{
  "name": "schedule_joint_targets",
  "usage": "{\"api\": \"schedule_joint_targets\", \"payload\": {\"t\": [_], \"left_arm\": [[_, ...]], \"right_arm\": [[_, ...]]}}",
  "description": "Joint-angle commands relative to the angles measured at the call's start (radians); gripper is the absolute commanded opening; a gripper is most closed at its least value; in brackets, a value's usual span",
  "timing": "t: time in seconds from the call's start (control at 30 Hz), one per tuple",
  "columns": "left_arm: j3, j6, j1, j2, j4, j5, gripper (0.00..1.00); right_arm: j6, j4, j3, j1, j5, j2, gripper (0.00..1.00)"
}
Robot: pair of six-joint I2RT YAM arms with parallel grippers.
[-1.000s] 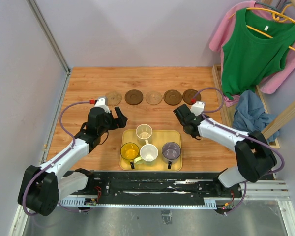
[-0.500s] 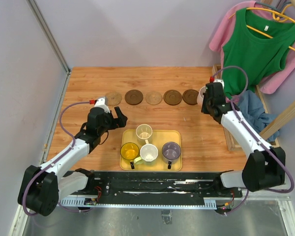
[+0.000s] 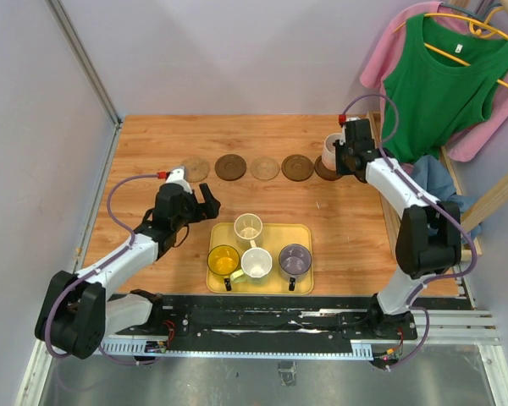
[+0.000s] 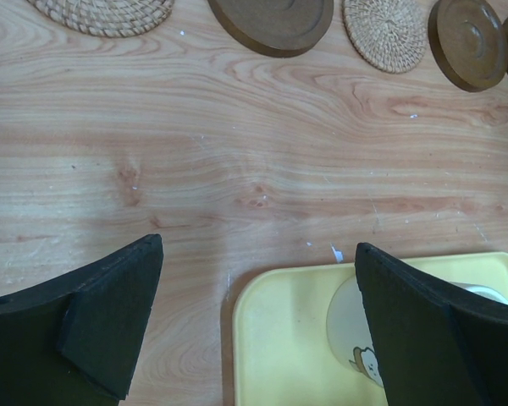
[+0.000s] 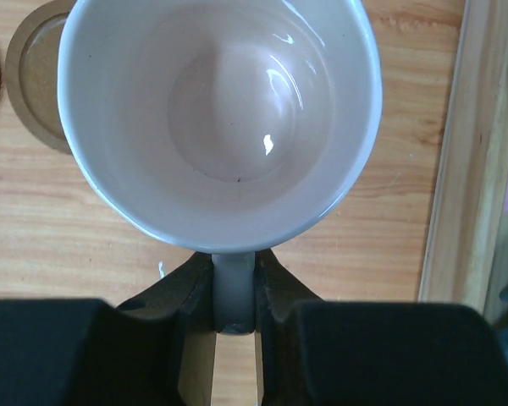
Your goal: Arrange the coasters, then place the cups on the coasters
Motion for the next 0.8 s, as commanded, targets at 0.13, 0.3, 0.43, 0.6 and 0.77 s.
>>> {"api": "schedule_joint_targets", "payload": {"t": [0.13,0.3,0.43,0.6,0.77], "left_arm": [[0.048,0.009,-0.006,0.034,0.039,-0.021,1.0],[0.055,0.009,-0.006,0.052,0.038,-0.02,1.0],[0.057,0.009,-0.006,0.059,0.037,-0.019,1.0],[0.061,0.009,-0.005,0.06,0.036,-0.016,1.0],[0.06,0.007,-0.005,0.06,0.033,-0.014,1.0]], "right_arm": [[-0.018,0.095,0.117,-0.029,-0.044,0.116,0.01],[-0.006,0.119,0.114,-0.038,-0.037,0.148,0.01],[0.006,0.133,0.103,-0.049,-0.037,0.163,0.01],[0.019,0.147,0.094,-0.06,-0.052,0.18,0.01],[0.031,0.148,0.099,-0.059,-0.059,0.193,0.01]]}}
